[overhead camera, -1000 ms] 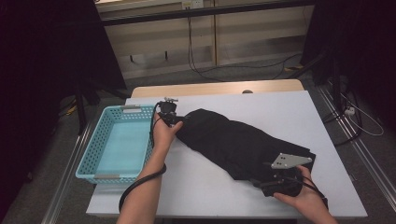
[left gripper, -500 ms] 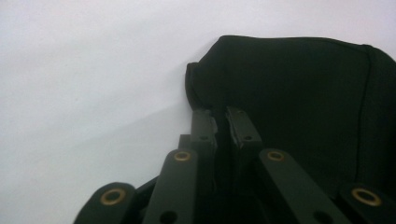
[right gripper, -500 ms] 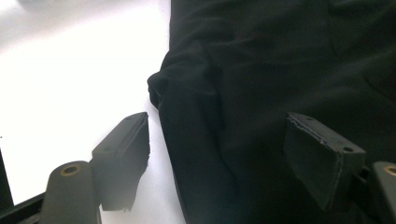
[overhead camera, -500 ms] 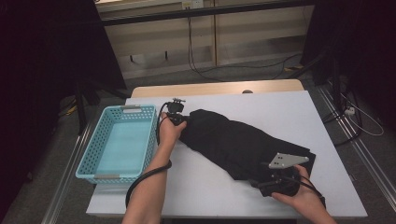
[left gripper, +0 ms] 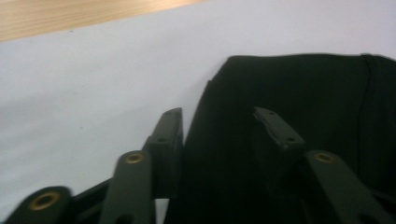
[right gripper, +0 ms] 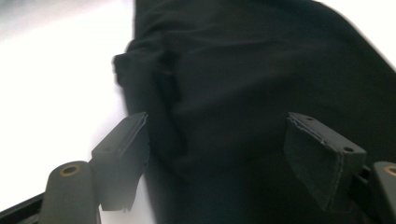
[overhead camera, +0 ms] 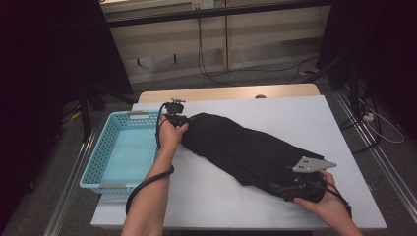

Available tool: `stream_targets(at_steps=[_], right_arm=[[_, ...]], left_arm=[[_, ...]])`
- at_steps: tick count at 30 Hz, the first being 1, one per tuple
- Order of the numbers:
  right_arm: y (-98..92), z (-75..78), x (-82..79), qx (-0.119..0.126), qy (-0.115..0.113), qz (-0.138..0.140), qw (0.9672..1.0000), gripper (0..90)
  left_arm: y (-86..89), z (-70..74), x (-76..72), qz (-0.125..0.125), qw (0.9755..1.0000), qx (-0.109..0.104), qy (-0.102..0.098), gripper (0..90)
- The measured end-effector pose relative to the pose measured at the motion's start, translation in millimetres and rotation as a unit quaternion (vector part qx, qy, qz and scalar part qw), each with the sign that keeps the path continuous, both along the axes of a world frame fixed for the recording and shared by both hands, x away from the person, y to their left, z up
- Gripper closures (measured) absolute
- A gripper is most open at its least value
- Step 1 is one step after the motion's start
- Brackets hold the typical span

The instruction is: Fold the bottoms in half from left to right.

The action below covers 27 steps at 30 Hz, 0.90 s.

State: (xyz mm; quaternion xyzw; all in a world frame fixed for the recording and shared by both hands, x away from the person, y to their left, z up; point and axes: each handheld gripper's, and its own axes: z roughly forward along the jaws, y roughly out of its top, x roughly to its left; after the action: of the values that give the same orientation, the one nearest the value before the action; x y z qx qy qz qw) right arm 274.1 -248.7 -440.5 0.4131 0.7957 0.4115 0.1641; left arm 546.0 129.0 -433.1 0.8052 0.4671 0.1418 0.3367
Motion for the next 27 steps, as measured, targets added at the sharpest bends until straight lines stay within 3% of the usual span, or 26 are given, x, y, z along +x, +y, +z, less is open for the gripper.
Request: stream_targets(at_steps=[2, 8, 9, 13, 17, 20, 23, 27], right_arm=[[-7.8, 1.0, 0.7, -0.008, 0.000, -0.021, 0.9998, 23.5], [-28.0, 1.6, 3.4, -0.003, 0.006, -0.062, 0.9980, 27.6], [-27.9, 1.4, 3.2, -0.001, 0.008, -0.062, 0.9981, 31.7], [-14.6, 0.1, -1.1, -0.009, 0.013, -0.029, 0.9995, 48.0], [-0.6, -1.5, -4.1, -0.030, 0.016, -0.003, 0.9994, 56.8], [-5.0, -1.2, -2.5, -0.036, 0.011, -0.017, 0.9991, 55.2], [-20.5, 1.1, 0.4, -0.029, 0.006, -0.049, 0.9984, 48.0], [-47.4, 7.9, 8.6, -0.031, -0.003, -0.113, 0.9932, 34.6]], left_arm=[[-1.3, 2.2, -3.4, -0.005, 1.0000, -0.008, 0.002, 35.1], [-3.4, 11.2, -20.6, -0.031, 0.9990, -0.031, -0.001, 21.4], [-4.3, 12.2, -24.2, -0.034, 0.9986, -0.040, -0.002, 20.5], [-8.5, 15.2, -38.2, -0.054, 0.9977, -0.041, -0.008, 18.5], [-14.1, 15.0, -54.1, -0.073, 0.9963, -0.043, -0.010, 17.4], [-18.0, 14.0, -64.9, -0.091, 0.9949, -0.041, -0.015, 16.9], [-17.2, 11.1, -71.8, -0.095, 0.9943, -0.047, -0.014, 15.6], [-14.7, 6.8, -77.0, -0.105, 0.9938, -0.032, -0.015, 15.2]])
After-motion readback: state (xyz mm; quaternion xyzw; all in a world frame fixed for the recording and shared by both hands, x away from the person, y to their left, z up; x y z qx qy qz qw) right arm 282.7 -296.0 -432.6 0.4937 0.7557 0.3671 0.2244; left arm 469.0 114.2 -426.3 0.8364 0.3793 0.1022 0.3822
